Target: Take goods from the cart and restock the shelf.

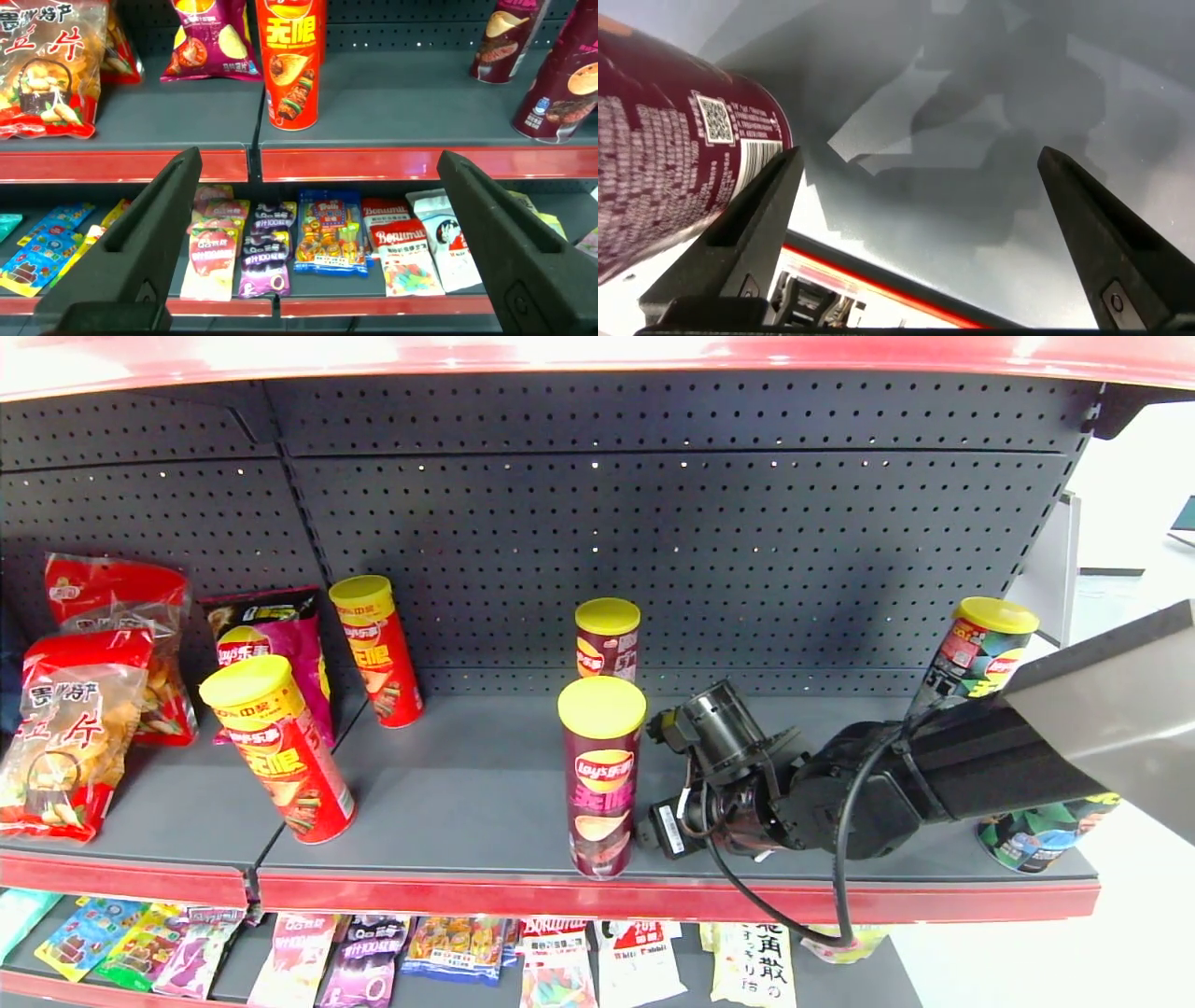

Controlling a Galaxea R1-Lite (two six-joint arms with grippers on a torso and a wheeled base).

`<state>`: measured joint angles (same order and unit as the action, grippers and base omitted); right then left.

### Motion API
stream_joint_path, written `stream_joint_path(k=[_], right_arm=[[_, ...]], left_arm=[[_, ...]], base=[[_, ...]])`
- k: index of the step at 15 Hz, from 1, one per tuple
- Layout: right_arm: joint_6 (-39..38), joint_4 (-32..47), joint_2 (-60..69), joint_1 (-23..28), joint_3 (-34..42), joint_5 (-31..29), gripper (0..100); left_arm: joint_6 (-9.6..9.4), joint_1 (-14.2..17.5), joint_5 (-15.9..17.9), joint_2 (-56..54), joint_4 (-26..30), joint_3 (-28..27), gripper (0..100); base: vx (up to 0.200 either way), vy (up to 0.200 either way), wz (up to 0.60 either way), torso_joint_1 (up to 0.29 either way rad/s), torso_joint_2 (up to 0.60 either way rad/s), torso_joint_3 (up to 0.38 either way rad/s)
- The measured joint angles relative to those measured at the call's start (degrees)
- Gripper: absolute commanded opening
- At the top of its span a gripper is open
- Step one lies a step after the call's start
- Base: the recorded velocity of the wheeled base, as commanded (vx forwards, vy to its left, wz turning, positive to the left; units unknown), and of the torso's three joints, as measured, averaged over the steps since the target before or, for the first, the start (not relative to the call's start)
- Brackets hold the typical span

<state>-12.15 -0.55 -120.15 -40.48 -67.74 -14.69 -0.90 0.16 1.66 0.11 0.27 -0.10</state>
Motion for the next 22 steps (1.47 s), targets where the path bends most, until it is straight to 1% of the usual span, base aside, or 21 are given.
stream_joint_path(k=[10, 22], right_arm=[[0.7, 0.0, -0.7, -0.1, -1.0, 0.0, 100], [0.7, 0.0, -0.4, -1.3, -0.3, -0.3, 100]], left_arm=[[0.0, 0.0, 0.0, 0.0, 0.0, 0.0, 100], [0.01, 0.0, 0.0, 0.0, 0.0, 0.0, 100]], base=[[0.0, 0.0, 0.0, 0.0, 0.0, 0.0], [0.0, 0.0, 0.0, 0.0, 0.0, 0.0]])
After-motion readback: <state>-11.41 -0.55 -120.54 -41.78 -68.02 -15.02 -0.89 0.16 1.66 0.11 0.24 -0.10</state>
